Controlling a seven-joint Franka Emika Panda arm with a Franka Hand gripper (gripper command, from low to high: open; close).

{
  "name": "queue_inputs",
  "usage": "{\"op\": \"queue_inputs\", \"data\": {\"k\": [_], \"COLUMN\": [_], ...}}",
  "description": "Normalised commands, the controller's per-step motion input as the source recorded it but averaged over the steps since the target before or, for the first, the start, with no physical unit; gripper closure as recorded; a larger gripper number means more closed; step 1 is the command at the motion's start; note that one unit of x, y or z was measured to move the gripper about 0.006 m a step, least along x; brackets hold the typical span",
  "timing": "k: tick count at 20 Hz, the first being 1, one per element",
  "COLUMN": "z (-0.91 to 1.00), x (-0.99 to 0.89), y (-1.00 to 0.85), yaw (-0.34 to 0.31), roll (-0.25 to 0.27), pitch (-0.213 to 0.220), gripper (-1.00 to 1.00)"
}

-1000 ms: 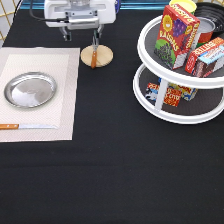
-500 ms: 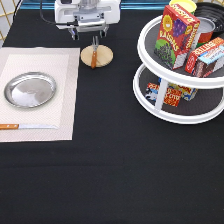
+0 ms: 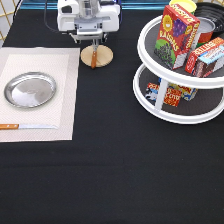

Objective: Arrange plate and fork

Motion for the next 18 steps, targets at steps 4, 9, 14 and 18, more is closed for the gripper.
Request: {"op": "queue_inputs", "data": {"k": [4,9,14,18], "z": [-0.26,-0.12,-0.10,-0.11], "x": [0.00,0.10,0.11,0.22], "y": [0.14,0.18,0.07,0.00], "yaw": [-0.036,0.003,0.031,0.006], "roll": [0.000,0.000,0.000,0.000], "pitch": [-0.005,-0.023,-0.051,-0.043], "gripper": [-1.00,-1.00,-1.00,-1.00]}}
